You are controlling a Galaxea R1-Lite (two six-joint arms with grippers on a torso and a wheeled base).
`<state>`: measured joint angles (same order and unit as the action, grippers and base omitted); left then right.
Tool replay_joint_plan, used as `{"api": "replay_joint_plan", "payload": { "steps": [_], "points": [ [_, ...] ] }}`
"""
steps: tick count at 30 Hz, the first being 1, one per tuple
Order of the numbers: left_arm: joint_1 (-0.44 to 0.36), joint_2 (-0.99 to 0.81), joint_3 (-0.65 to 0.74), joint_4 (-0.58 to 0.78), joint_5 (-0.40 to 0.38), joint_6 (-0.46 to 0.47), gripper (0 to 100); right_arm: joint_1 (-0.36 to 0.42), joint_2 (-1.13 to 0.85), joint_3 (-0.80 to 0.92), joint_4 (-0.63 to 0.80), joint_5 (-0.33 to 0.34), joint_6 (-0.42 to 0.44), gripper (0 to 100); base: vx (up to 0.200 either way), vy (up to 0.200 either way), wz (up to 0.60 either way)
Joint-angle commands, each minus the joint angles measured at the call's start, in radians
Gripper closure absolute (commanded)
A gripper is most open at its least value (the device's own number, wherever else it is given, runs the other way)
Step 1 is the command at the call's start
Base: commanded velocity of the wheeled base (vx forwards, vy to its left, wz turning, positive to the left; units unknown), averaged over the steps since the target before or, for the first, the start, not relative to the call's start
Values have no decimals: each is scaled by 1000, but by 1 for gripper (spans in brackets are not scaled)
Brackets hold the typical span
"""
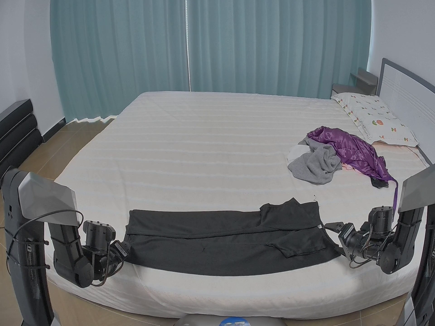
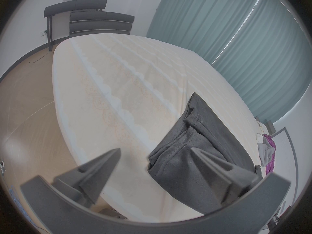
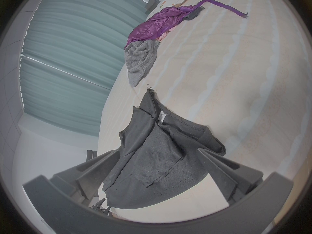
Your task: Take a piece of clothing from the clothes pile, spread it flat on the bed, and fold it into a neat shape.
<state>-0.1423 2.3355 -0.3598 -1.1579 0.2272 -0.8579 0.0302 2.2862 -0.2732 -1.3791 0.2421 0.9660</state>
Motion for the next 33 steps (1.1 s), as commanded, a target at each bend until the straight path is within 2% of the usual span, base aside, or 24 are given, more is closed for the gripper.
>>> {"api": "replay_joint_plan", "payload": {
  "steps": [1, 9, 13, 18, 27, 33],
  "points": [
    [3, -7, 1, -2, -6, -3, 0, -1, 1, -1, 0, 3, 0, 0, 0, 0, 0],
    [18, -51, 13, -32, -23, -9, 0, -3, -4, 0, 0, 20, 2, 0, 0, 0, 0],
    [17, -59, 18, -56, -46, -56, 0, -3, -4, 0, 0, 20, 2, 0, 0, 0, 0],
    [10, -61, 18, -56, -57, -61, 0, -1, -4, 0, 0, 20, 2, 0, 0, 0, 0],
    [9, -62, 18, -57, -55, -61, 0, -1, -2, -1, 0, 20, 2, 0, 0, -200, 0],
    [9, -110, 25, -60, -55, -82, 0, -1, -2, -1, 0, 20, 2, 0, 0, 0, 0]
  ]
}}
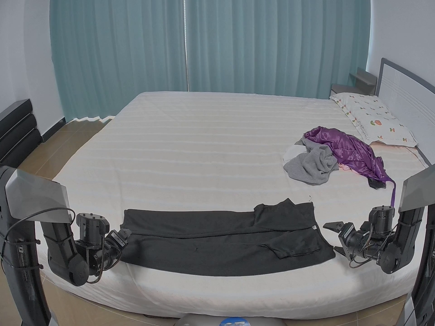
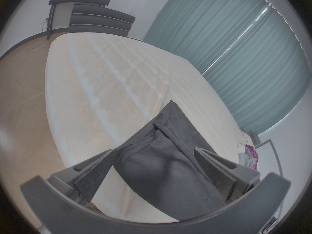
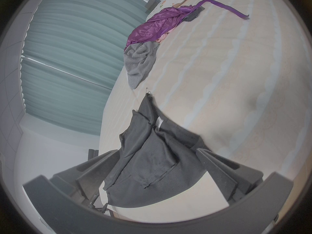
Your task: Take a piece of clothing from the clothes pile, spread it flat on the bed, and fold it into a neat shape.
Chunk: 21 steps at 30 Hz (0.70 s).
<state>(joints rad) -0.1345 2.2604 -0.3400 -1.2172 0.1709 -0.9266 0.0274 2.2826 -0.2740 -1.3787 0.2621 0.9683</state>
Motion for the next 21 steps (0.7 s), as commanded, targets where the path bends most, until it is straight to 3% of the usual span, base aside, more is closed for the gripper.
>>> {"api": "replay_joint_plan", "payload": {
  "steps": [1, 6, 15, 17, 21],
  "points": [
    [1, -41, 6, -1, 1, -20, 0, 2, 2, -1, 0, 0, 0, 0, 0, 0, 0],
    [3, -58, -5, -2, 2, -63, 0, 2, 2, -1, 0, 0, 0, 0, 0, 0, 0],
    [1, -59, 4, -34, -10, -58, 0, 2, 3, 1, 0, 0, 0, 0, 0, 0, 0],
    [1, -68, -5, -33, -33, -51, 0, 2, 3, 1, 0, 0, -2, 0, 0, 0, 0],
    [29, -113, -19, -11, -182, 32, 0, 3, 3, -1, 0, 0, -2, 0, 0, 0, 0]
  ]
}}
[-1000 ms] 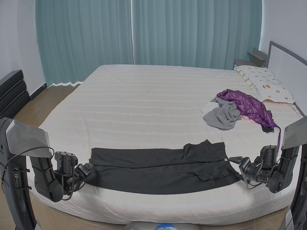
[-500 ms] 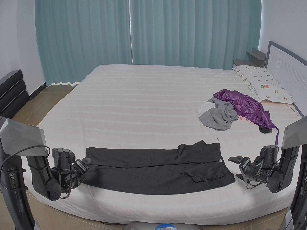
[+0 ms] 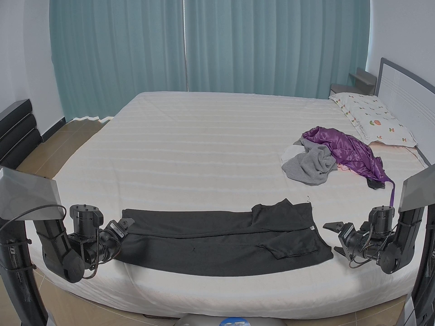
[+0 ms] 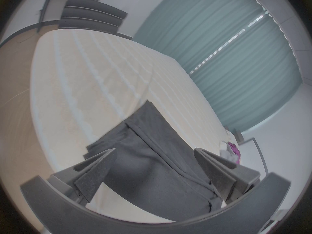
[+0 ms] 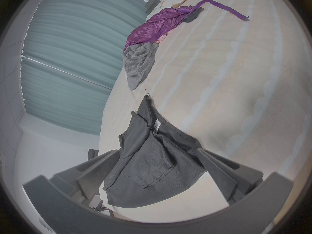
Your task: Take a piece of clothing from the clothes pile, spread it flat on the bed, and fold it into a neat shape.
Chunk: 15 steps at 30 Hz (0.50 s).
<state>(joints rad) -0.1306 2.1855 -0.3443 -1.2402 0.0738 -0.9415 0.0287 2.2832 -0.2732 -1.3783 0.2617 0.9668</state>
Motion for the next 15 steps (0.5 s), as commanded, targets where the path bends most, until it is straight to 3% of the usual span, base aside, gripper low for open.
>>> {"api": "replay_joint_plan", "payload": {
  "steps": [1, 4, 6, 11, 13, 14, 15],
  "points": [
    [40, -36, -25, 15, -115, 64, 0, 2, 2, -1, -1, 1, 0, 0, 0, 0, 0],
    [74, -27, -70, 35, -177, 118, 0, 2, 4, -1, -1, 1, 0, 0, 0, 0, 0],
    [111, 14, -150, 108, -213, 201, 0, 3, 4, -1, -1, 1, 0, 0, 0, 0, 0],
    [152, 69, -314, 304, -232, 356, 0, 8, 4, 0, -1, -1, -2, 0, 0, 0, 0],
    [152, 72, -323, 317, -235, 365, 0, 8, 4, 0, -1, -1, -2, 0, 0, 0, 0],
    [161, 105, -403, 403, -241, 452, 0, 10, 6, 0, -1, -1, -2, 0, 0, 0, 0],
    [161, 108, -409, 407, -243, 460, 0, 10, 6, 0, -1, -1, -2, 0, 0, 0, 0]
  ]
}}
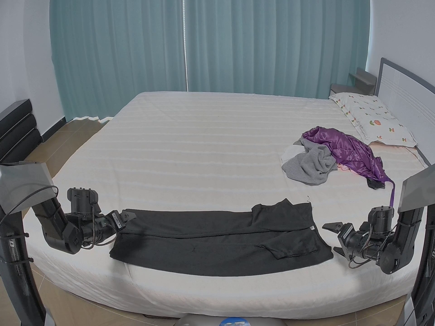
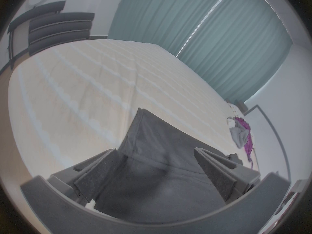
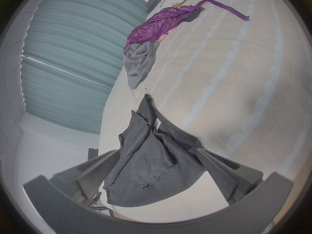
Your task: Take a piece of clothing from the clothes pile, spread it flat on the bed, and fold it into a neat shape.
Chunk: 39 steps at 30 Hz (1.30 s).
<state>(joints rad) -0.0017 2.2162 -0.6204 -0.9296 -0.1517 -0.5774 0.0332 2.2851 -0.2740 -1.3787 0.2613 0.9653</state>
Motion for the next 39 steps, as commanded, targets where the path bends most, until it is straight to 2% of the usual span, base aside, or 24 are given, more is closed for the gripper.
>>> {"api": "replay_joint_plan", "payload": {
  "steps": [1, 5, 6, 9, 19, 20, 35, 39],
  "points": [
    [32, 96, -162, 113, -17, 128, 0, 5, 4, 1, 0, 0, 0, 0, 0, 0, 0],
    [25, 134, -200, 121, -17, 171, 0, 5, 2, 3, 0, 0, 1, 0, 0, 0, 0],
    [19, 161, -211, 126, -17, 215, 0, 5, 4, 3, 0, 0, 1, 0, 0, 0, 0],
    [12, 188, -214, 124, -17, 260, 0, 5, 4, 3, 0, 0, 3, 0, 0, 0, 0],
    [-3, 208, -220, 121, -17, 263, 0, 7, 4, 10, 0, 0, 1, 0, 0, 0, 0],
    [-3, 208, -222, 121, -17, 263, 100, 7, 4, 10, 0, 0, 1, 0, 0, 0, 0],
    [0, 175, -205, 110, -5, 255, 100, 11, 8, 21, -25, 0, 3, 0, 0, 0, 0],
    [-1, 174, -206, 109, -3, 238, 100, 11, 51, 56, -134, -2, 0, 0, 0, 0, 0]
  ]
}}
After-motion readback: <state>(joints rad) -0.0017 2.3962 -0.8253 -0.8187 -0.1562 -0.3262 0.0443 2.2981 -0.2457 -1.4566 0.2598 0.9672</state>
